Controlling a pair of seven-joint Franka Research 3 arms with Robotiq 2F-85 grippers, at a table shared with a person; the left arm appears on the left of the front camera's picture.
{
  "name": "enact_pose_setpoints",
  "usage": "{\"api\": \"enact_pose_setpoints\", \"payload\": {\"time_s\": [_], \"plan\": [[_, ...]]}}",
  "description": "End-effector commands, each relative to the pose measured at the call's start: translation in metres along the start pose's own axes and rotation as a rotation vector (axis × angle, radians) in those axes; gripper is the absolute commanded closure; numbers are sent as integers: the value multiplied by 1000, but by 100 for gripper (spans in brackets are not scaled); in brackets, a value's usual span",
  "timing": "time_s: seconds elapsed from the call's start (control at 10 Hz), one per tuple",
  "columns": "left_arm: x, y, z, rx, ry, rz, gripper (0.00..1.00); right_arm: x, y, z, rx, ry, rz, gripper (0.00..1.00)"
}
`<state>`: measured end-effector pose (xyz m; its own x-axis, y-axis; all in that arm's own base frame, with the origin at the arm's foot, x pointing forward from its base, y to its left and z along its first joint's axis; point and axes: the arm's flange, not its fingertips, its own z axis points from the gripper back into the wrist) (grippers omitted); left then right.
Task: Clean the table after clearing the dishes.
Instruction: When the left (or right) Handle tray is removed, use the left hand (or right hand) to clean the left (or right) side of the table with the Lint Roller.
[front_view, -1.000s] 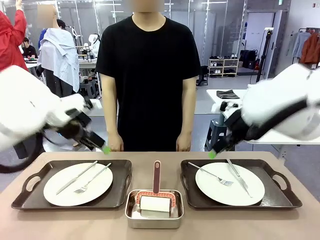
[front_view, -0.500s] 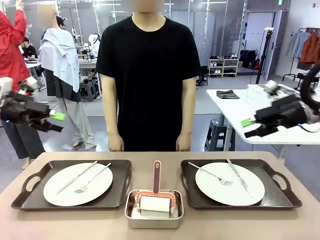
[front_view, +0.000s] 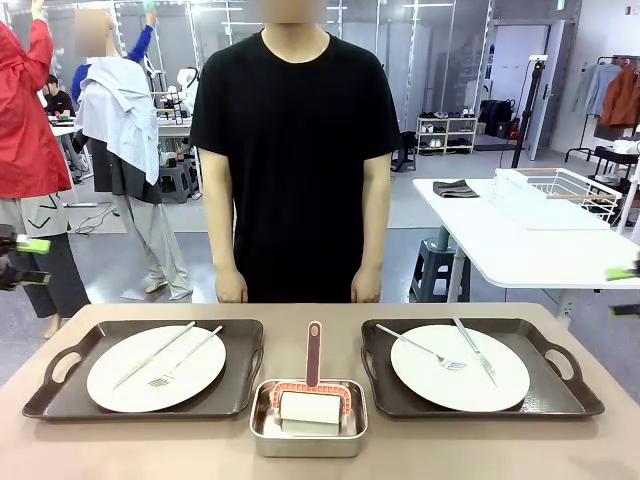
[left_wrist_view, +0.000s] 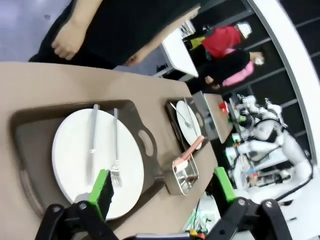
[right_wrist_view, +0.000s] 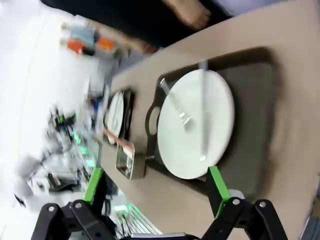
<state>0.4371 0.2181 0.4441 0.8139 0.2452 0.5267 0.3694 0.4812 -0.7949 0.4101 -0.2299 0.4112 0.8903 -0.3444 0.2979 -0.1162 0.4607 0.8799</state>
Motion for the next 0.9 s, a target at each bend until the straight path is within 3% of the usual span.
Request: {"api": "enact_pose_setpoints", "payload": {"time_s": [0.0, 0.2, 0.5, 0.6, 0.8], "plan": [[-13, 3, 33, 3, -80, 47, 0, -18, -18, 53, 16, -145, -120, 0], [-43, 16, 59, 37, -154, 106, 0, -39, -23, 92, -18, -228, -147, 0], [-60, 17, 65, 68, -217, 140, 0, -35, -14, 86, -38, -213, -118, 0], [-54, 28, 73, 55, -155, 128, 0, -41, -30, 111, -37, -233, -123, 0], [-54, 28, 73, 55, -155, 128, 0, -41, -30, 111, -37, -233, -123, 0]]}}
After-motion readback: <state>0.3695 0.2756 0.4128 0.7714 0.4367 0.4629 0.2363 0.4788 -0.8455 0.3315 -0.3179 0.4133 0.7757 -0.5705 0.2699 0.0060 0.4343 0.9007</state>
